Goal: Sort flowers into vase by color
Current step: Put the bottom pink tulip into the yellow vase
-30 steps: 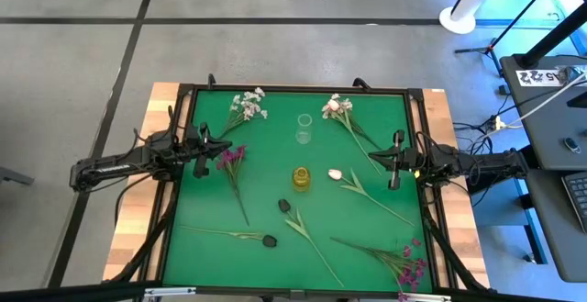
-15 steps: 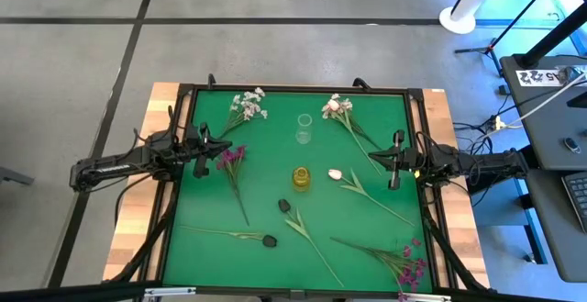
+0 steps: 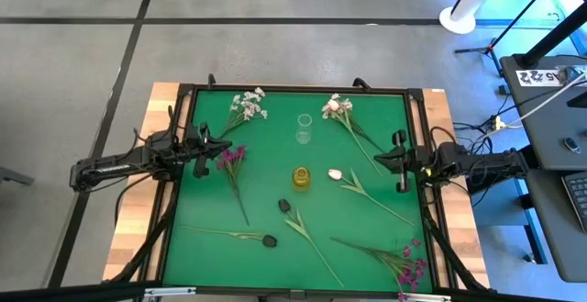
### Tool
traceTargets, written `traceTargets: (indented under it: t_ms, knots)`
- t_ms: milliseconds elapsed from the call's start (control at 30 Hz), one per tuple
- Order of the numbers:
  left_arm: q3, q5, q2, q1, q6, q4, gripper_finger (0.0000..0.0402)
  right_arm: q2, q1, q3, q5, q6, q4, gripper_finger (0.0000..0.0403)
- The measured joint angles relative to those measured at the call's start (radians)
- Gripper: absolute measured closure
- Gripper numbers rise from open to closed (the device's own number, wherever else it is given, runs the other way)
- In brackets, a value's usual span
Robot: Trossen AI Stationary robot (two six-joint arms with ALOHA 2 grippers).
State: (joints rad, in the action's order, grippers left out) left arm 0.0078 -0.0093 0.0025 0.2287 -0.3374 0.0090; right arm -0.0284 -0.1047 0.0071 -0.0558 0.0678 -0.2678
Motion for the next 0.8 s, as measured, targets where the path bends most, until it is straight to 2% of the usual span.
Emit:
traceTargets:
  t_ms: [100,200,333,500,600,700,800]
  knots:
    - [0.000,0.000,0.000,0.000,0.000,0.000,0.0401,0.000,0.000,0.010,-0.016,-0.015,-0.013,0.0384]
    - [0.000,0.000,0.000,0.000,0.000,0.000,0.0401,-0.026,0.000,0.059,-0.079,-0.043,0.122,0.0384]
    - [0.000,0.000,0.000,0.000,0.000,0.000,0.0401,-0.123,0.000,0.160,-0.118,-0.063,0.207,0.0384]
    - [0.000,0.000,0.000,0.000,0.000,0.000,0.0401,-0.377,0.000,0.349,-0.089,-0.047,0.282,0.0384]
    - [0.000,0.000,0.000,0.000,0.000,0.000,0.0401,-0.536,0.000,0.464,-0.082,-0.049,0.415,0.0384]
    - [0.000,-0.001,0.000,0.000,0.000,0.000,0.0401,-0.692,0.000,0.574,-0.080,-0.153,0.614,0.0384]
    - [0.000,-0.001,0.000,0.000,0.000,0.000,0.0401,-0.831,-0.001,0.629,-0.018,-0.311,0.832,0.0384]
